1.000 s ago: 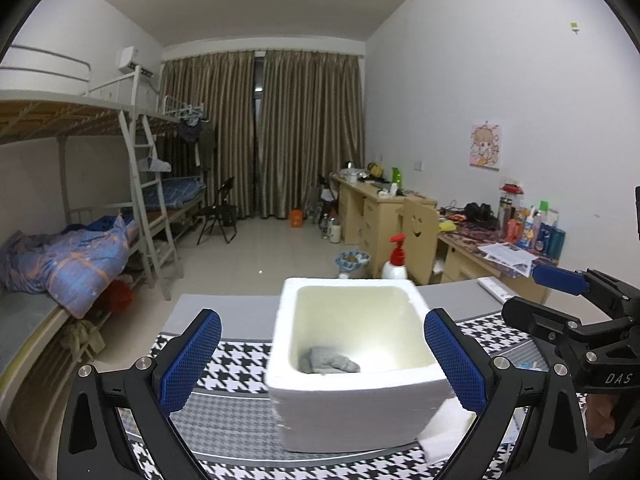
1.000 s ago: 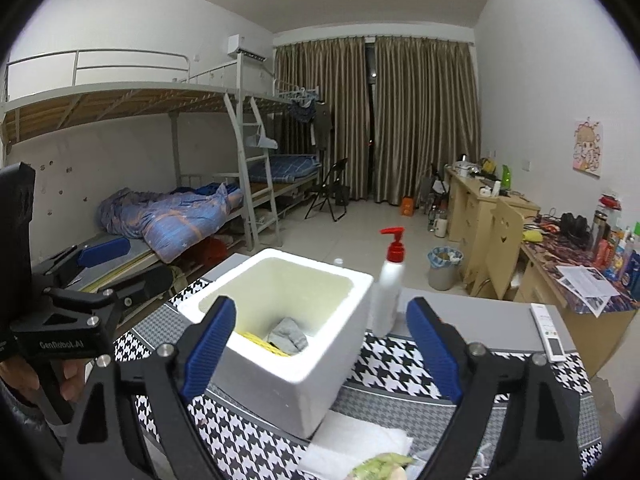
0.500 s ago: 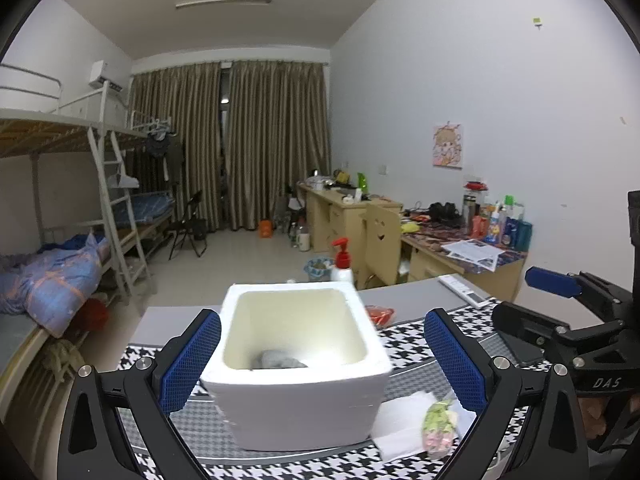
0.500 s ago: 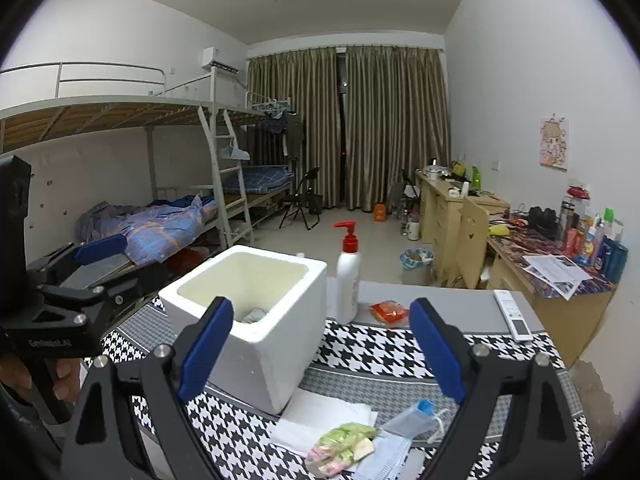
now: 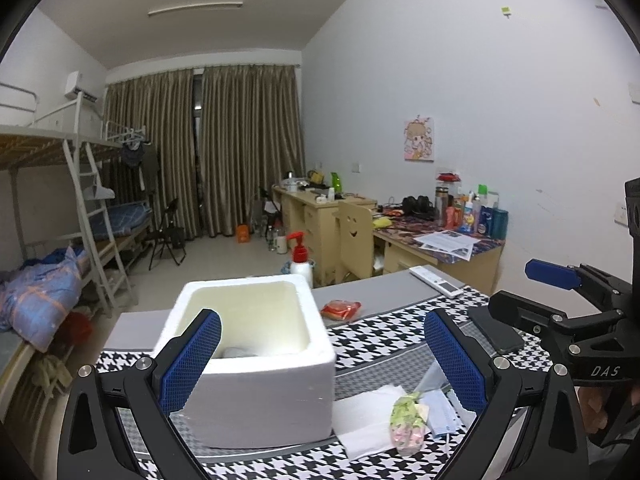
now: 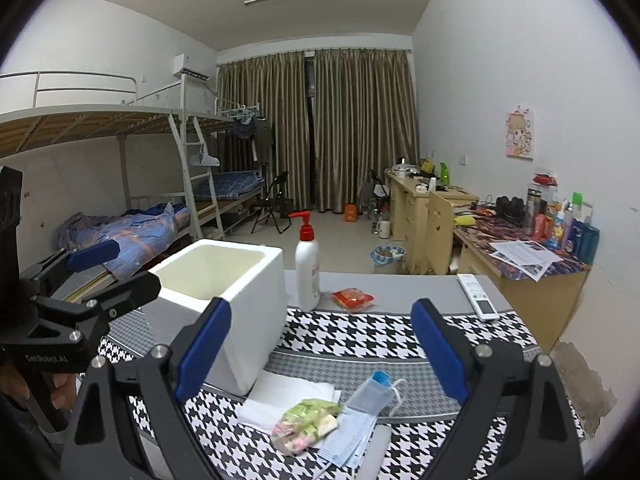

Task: Organize soft objects

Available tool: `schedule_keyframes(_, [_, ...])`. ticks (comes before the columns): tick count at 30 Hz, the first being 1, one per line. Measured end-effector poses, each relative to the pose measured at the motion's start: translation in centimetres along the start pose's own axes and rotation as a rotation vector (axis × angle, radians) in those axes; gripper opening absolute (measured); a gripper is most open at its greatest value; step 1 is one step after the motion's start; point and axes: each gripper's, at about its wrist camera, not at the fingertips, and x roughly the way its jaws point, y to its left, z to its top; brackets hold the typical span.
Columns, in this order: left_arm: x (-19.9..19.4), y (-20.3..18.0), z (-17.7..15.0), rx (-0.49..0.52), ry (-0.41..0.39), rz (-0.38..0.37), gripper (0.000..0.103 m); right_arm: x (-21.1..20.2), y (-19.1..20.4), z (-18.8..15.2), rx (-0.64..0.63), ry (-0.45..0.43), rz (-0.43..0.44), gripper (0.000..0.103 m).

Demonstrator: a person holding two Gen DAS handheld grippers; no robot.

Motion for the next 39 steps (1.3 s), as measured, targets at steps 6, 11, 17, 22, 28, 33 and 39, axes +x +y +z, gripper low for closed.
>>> schedule_keyframes(6, [0.4,-1.1,-0.8,0.017,0.002,-0.002,0.102,0.0,-1.3,-1.1,0.032,0.015,-0.031,0.095])
schedule_keyframes(11, [0.6,-1.8,-1.6,0.009,0.012,-0.002,0.102,0.2,-2.3,-2.1,0.055,0.03,-0.044,0.095])
schedule_keyframes(17, [1.3,-2.8,-2.7,0.02,0.035,-0.013,0.102,0.3,-3.3,-2.9,0.082,0.041,-0.05,0.095])
schedule_keyframes(22, [1.9,-3.5,-3.5,0.031,0.059,-0.031,0.102,0.2,-3.7,-3.4,0.081,0.05,-0.07,0.095])
schedule_keyframes(28, [2.9,-4.0,-4.7,0.035,0.092,-0.035,0.102,0.2,-4.2,-4.0,0.093,0.064,-0.083,0.095])
schedule_keyframes(33, [3.4,-4.3,-5.2,0.032,0.109,-0.04,0.102,0.3,-4.4,-4.6,0.097,0.081,-0.093,0.095])
schedule_keyframes(39, [3.9,-4.6,-5.8,0.04,0.13,-0.054,0.102,0.3,-4.8,-5.2,0.104,0.098,-0.108,0.095])
